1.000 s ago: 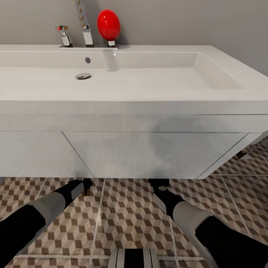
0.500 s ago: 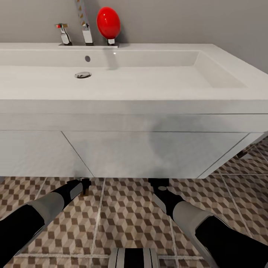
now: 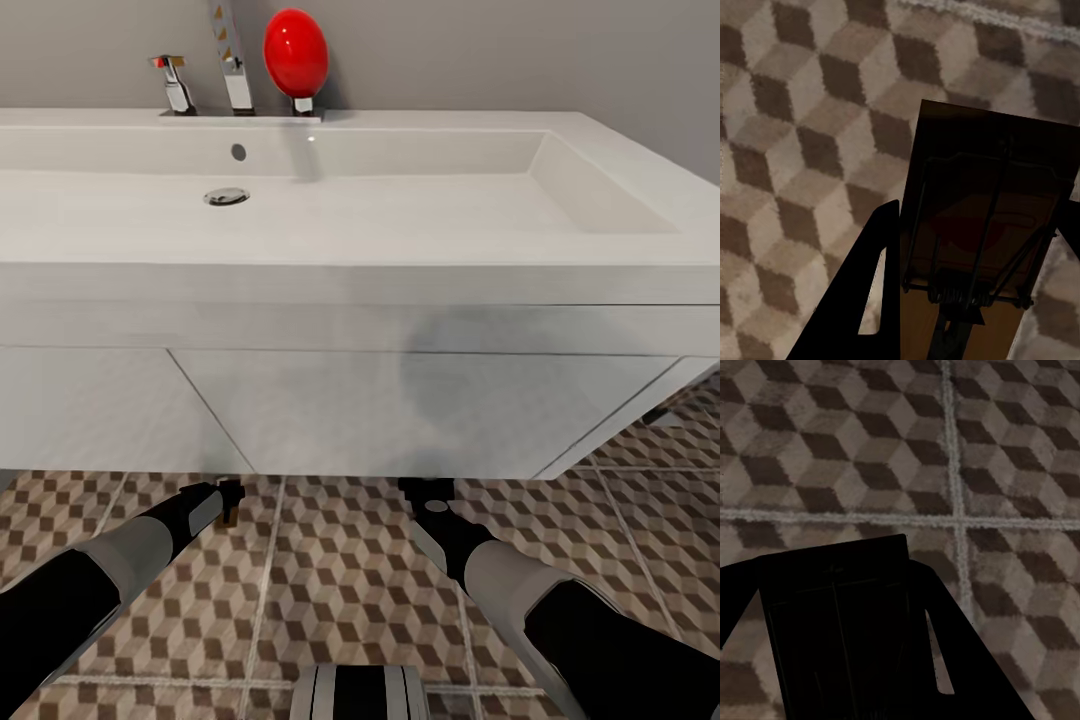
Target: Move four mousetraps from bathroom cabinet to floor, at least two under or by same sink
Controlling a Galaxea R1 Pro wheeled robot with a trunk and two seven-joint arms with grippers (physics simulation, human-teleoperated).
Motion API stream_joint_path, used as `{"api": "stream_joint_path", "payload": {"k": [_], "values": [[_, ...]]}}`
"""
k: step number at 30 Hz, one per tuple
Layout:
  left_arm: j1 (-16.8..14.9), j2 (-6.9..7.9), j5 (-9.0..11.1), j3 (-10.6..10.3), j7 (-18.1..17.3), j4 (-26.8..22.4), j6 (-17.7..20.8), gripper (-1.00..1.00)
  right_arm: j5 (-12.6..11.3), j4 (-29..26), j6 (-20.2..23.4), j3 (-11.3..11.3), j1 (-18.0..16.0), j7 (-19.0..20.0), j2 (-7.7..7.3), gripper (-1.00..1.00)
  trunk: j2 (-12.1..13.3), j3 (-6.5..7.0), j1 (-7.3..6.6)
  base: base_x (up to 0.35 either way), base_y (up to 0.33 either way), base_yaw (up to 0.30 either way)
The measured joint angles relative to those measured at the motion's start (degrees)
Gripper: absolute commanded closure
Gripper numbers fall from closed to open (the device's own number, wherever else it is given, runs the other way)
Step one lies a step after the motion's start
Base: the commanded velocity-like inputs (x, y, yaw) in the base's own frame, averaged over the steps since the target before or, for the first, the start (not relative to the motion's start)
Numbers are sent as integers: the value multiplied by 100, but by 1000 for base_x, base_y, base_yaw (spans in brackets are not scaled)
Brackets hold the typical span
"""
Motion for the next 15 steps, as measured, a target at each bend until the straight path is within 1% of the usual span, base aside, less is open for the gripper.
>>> {"api": "stream_joint_path", "payload": {"k": [8,12,15], "values": [[0,1,-1,0,0,1,0,100,5,-1,-3,1,0,0,0,100,0,-19,0,0,0,24],[-16,1,0,0,0,0,0,100,5,-3,-5,0,0,0,0,100,0,-32,0,0,0,77],[-24,1,-1,0,0,0,0,100,5,-5,-55,1,0,0,0,100,0,-38,0,0,0,24]]}}
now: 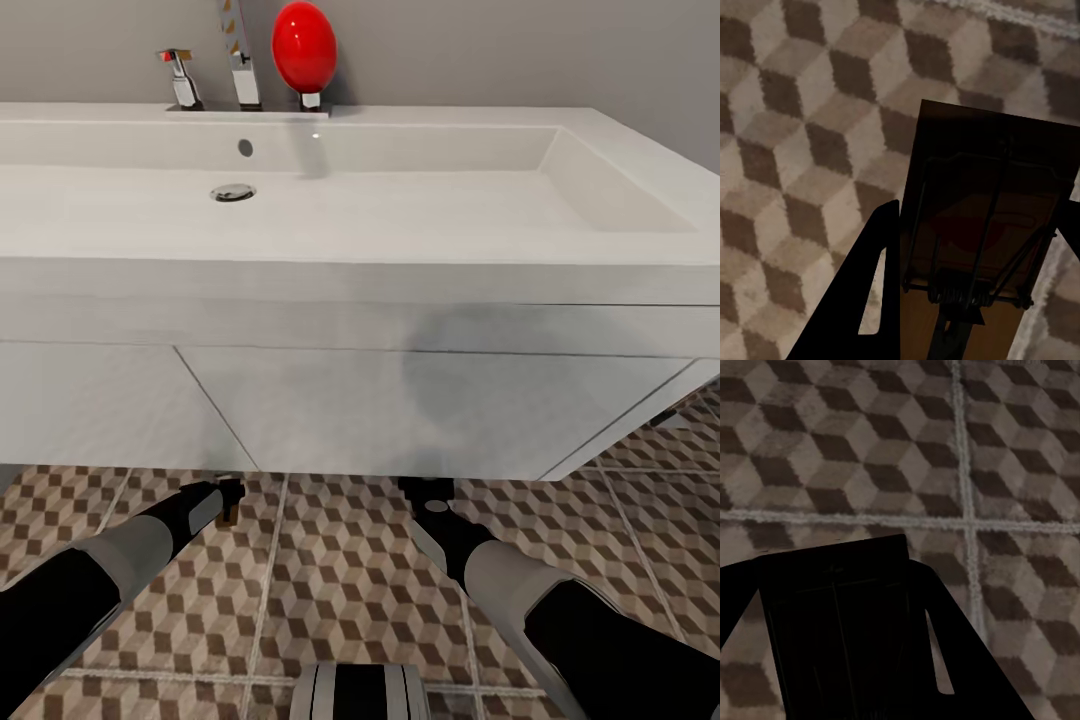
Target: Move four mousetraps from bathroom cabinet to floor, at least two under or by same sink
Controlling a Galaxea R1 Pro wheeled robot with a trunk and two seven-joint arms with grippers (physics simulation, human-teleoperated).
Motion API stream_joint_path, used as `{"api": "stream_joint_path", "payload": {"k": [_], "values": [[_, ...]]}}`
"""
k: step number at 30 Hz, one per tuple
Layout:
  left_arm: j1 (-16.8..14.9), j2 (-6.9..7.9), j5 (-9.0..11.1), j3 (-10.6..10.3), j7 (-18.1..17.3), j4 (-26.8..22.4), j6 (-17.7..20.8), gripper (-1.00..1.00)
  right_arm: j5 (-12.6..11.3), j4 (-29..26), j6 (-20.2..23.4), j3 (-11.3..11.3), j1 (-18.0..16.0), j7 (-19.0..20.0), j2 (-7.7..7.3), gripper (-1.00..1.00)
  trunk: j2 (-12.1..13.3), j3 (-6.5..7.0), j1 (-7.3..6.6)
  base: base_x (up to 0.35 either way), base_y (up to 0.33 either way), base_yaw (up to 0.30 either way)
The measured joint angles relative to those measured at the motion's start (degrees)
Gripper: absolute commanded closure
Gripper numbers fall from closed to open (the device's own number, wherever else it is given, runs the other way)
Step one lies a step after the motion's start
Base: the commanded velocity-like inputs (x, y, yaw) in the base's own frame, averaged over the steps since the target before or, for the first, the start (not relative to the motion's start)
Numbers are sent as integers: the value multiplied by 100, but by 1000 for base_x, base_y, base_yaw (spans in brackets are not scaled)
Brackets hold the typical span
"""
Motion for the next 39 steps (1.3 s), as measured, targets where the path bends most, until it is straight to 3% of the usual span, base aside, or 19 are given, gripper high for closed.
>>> {"api": "stream_joint_path", "payload": {"k": [9,16,39], "values": [[-2,-66,-6,0,0,-24,-27,100,0,5,-94,-1,0,0,0,100,0,-1,0,0,0,1],[-3,-148,-3,-15,-2,-86,-336,100,2,13,-95,-1,0,0,0,100,0,-1,0,0,0,0],[-111,-200,20,2,7,-52,-339,100,0,11,-91,-1,0,0,0,100,0,-2,-1,0,0,0]]}}
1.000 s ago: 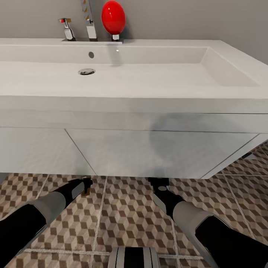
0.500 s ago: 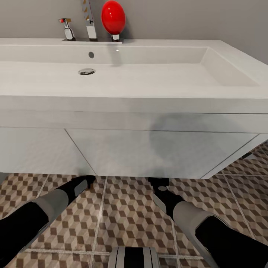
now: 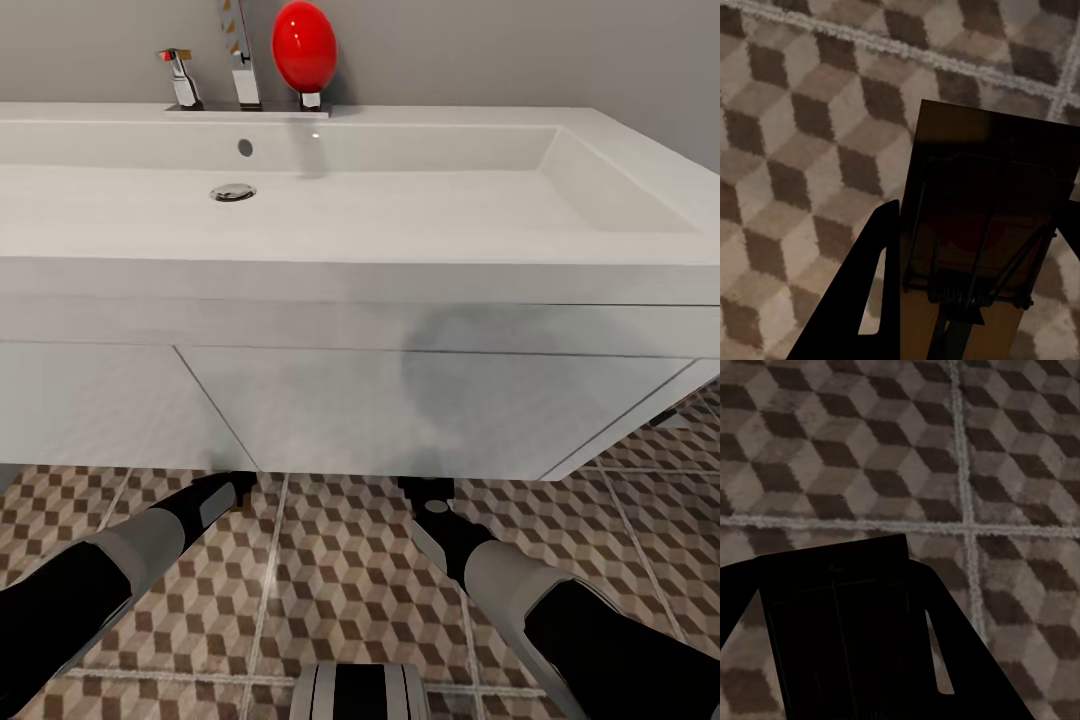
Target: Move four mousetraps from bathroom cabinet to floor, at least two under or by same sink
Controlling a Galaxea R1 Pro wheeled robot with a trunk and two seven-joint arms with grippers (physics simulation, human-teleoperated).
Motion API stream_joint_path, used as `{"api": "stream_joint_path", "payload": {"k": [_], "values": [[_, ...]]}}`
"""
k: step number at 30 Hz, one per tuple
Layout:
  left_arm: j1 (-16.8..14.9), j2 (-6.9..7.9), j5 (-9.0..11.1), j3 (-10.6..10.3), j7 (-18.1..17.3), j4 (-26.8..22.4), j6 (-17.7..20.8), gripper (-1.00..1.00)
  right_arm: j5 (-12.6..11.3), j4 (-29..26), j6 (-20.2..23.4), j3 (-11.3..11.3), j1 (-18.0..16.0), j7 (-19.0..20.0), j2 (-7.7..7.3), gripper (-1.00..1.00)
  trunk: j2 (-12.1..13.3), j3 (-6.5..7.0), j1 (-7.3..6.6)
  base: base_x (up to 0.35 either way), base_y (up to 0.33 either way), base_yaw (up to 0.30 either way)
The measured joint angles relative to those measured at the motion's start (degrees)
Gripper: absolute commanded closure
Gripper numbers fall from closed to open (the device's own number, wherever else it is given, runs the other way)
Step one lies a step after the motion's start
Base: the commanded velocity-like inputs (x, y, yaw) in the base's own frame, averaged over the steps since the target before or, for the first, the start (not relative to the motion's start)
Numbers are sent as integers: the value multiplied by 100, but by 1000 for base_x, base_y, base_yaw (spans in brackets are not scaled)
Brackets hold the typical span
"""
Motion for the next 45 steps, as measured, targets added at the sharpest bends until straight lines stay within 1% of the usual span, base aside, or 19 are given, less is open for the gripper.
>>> {"api": "stream_joint_path", "payload": {"k": [11,19,22,28,42,45], "values": [[-4,0,-4,-9,-1,-1,10,100,1,-14,-3,2,0,0,0,100,0,-10,0,0,0,0],[-32,-2,-7,-17,-1,0,15,100,1,-10,-3,-1,0,0,0,100,0,-64,1,0,0,25],[-53,-3,-17,-65,-3,0,30,100,1,-13,-3,1,0,0,0,100,0,-85,1,0,0,60],[-104,-3,-11,-62,-2,1,30,100,1,-14,-6,1,0,-1,0,100,1,-124,1,0,0,72],[-129,-5,-6,-1,0,14,10,100,1,-13,-15,0,0,-2,0,100,0,-170,0,0,0,9],[-144,-10,-21,-43,-2,6,23,100,1,-8,-14,-1,0,-2,0,100,0,-187,1,0,0,53]]}}
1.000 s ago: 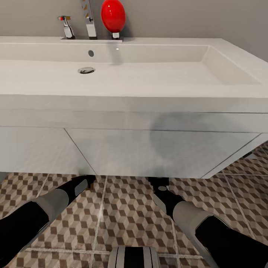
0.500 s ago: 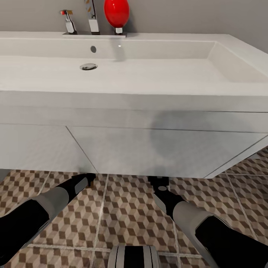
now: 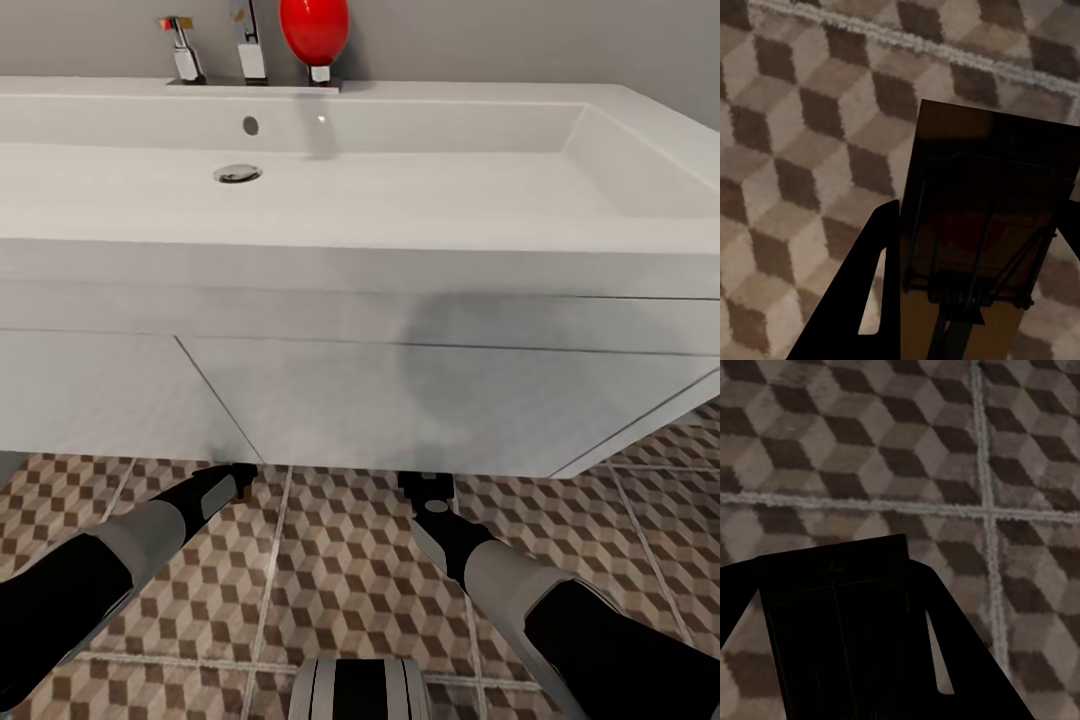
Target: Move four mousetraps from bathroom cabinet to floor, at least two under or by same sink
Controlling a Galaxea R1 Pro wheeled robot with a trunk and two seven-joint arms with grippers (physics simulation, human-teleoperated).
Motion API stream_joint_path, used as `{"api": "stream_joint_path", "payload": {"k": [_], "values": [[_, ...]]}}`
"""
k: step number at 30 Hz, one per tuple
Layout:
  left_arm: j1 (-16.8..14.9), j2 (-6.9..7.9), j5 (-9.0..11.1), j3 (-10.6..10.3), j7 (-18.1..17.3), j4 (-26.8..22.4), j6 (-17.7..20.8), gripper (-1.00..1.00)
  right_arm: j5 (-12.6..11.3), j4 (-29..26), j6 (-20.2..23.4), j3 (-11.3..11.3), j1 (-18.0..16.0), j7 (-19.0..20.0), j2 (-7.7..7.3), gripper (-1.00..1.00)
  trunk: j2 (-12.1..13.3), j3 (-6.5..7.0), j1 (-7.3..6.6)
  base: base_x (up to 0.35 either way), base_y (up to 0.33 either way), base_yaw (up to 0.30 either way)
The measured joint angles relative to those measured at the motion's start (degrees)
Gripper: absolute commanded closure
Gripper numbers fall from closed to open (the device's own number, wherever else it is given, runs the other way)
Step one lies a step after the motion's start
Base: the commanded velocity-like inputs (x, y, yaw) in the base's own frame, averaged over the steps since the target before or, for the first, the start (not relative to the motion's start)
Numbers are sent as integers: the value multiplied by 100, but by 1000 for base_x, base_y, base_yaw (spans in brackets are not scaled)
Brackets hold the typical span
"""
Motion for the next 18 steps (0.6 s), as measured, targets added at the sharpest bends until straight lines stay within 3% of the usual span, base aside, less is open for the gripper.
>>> {"api": "stream_joint_path", "payload": {"k": [18], "values": [[-99,-43,4,23,0,-2,-7,100,0,-7,-2,2,0,-2,0,100,0,-122,0,0,0,37]]}}
